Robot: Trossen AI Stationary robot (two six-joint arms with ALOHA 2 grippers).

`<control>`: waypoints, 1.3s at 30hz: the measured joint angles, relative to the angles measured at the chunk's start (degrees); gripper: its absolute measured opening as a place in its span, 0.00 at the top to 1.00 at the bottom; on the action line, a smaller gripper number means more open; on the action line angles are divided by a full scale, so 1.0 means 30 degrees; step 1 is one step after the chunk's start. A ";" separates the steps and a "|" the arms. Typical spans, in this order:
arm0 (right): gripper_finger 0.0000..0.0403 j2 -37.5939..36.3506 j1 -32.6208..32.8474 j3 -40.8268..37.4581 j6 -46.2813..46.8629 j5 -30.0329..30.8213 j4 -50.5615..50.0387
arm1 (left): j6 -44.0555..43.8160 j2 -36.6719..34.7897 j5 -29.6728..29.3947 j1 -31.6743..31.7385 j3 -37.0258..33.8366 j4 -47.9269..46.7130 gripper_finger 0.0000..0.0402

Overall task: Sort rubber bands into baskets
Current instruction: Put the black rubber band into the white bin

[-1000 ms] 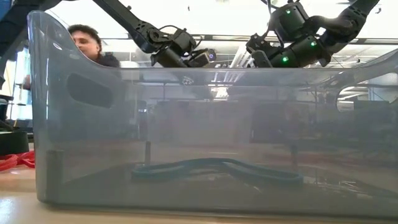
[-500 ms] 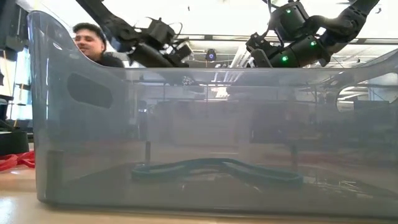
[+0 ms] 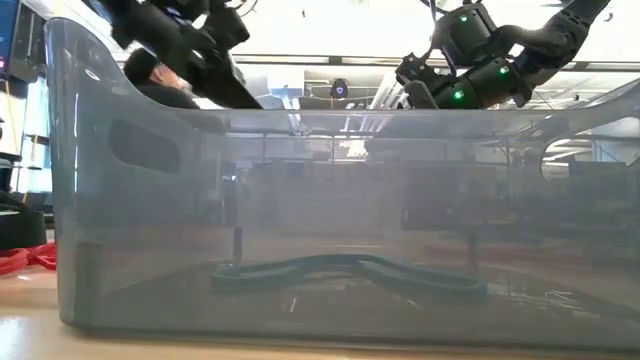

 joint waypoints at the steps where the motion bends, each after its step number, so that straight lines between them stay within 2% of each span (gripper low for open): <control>1: 1.00 0.0000 -0.0003 0.0000 0.0000 0.0000 0.0007 | -0.0295 -0.0295 -0.0215 -0.0508 0.0000 -0.0642 1.00; 6: 1.00 0.0000 0.0000 0.0000 -0.0005 -0.0007 0.0007 | -0.2494 -0.1030 -0.0925 -0.3061 0.0000 -0.3560 1.00; 13: 1.00 0.0000 0.0000 0.0000 -0.0007 -0.0007 0.0005 | -0.5782 -0.0735 -0.1243 -0.7096 -0.0007 -0.6619 1.00; 22: 1.00 0.0000 0.0000 0.0000 -0.0086 -0.0001 -0.0060 | -0.9130 -0.0194 -0.1243 -1.1855 -0.0007 -0.6711 0.98; 28: 1.00 0.0000 -0.0006 0.0000 -0.0153 0.0000 -0.0066 | -1.3146 0.1553 -0.1225 -1.3459 -0.0007 -0.5919 0.89; 33: 1.00 0.0000 -0.0005 0.0000 -0.0153 0.0000 -0.0066 | -1.5260 0.3402 -0.0800 -1.4231 -0.0007 -0.4206 0.80; 39: 1.00 0.0000 0.0000 0.0000 -0.0153 0.0000 -0.0073 | -1.7409 0.5446 0.0107 -1.4811 -0.0007 -0.3885 0.71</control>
